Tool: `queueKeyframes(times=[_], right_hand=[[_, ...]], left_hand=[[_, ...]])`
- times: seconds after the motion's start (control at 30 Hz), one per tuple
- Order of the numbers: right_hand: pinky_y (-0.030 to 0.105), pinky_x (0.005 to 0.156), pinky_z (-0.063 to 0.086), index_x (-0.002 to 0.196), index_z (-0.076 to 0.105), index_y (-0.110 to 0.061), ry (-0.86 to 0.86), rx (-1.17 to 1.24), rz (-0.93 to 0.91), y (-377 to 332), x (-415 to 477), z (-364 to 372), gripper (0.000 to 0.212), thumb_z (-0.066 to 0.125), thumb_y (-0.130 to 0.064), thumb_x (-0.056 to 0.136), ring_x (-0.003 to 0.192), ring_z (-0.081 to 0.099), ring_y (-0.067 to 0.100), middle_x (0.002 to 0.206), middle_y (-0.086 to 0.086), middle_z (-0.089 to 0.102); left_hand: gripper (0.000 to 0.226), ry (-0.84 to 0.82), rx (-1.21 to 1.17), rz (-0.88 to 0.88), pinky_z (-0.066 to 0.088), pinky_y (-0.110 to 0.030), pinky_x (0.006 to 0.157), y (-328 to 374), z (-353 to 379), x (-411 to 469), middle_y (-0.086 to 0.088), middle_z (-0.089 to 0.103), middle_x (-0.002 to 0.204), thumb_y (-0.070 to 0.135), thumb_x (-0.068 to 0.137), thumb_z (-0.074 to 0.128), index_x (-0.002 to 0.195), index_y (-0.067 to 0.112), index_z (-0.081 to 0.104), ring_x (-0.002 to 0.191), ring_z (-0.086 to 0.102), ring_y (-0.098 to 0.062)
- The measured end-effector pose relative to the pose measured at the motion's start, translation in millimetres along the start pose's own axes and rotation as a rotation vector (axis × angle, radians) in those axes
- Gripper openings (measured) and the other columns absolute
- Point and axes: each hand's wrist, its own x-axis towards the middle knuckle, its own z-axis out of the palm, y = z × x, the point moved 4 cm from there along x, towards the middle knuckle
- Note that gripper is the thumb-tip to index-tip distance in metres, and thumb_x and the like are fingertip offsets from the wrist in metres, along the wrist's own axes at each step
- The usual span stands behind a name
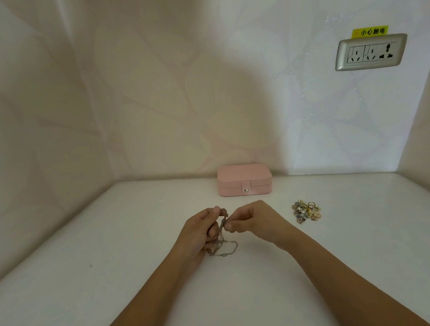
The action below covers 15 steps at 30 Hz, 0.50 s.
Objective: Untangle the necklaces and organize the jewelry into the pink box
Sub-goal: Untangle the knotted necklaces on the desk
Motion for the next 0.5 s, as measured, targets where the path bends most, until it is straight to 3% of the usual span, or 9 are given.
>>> queueKeyframes(times=[0.07,0.17,0.27,0.5], right_hand=[[0.023,0.082,0.047,0.085,0.075,-0.013,0.025,0.025,-0.003,0,2,0,0.007,0.076,-0.018,0.079,0.076,0.062,0.005,0.085,0.007,0.073],[0.022,0.089,0.048,0.092,0.072,-0.016,-0.034,0.085,-0.004,-1,2,4,0.013,0.076,-0.016,0.079,0.089,0.068,0.009,0.092,0.000,0.074],[0.013,0.079,0.046,0.083,0.073,-0.016,-0.043,0.035,0.004,-1,1,6,0.004,0.075,-0.014,0.080,0.082,0.066,0.002,0.083,-0.006,0.073],[0.015,0.069,0.048,0.081,0.076,-0.011,-0.007,0.069,0.020,-1,1,-6,0.007,0.079,-0.015,0.076,0.069,0.062,0.007,0.077,0.007,0.072]], left_hand=[[0.024,-0.015,-0.006,0.009,0.023,-0.017,0.040,1,0,-1,0.006,0.029,0.047,0.028,0.097,0.050,0.090,0.009,0.062,0.042,0.024,-0.006],[0.022,-0.032,-0.016,0.017,0.023,-0.016,0.040,2,0,0,0.007,0.030,0.047,0.027,0.096,0.050,0.090,0.009,0.061,0.043,0.024,-0.005],[0.022,-0.036,-0.015,0.014,0.021,-0.016,0.040,1,-1,0,0.006,0.030,0.048,0.026,0.096,0.050,0.087,0.011,0.063,0.042,0.025,-0.005],[0.025,0.012,0.096,-0.045,0.024,-0.016,0.040,0,-8,2,0.008,0.038,0.047,0.029,0.072,0.074,0.079,0.012,0.058,0.041,0.028,-0.006]])
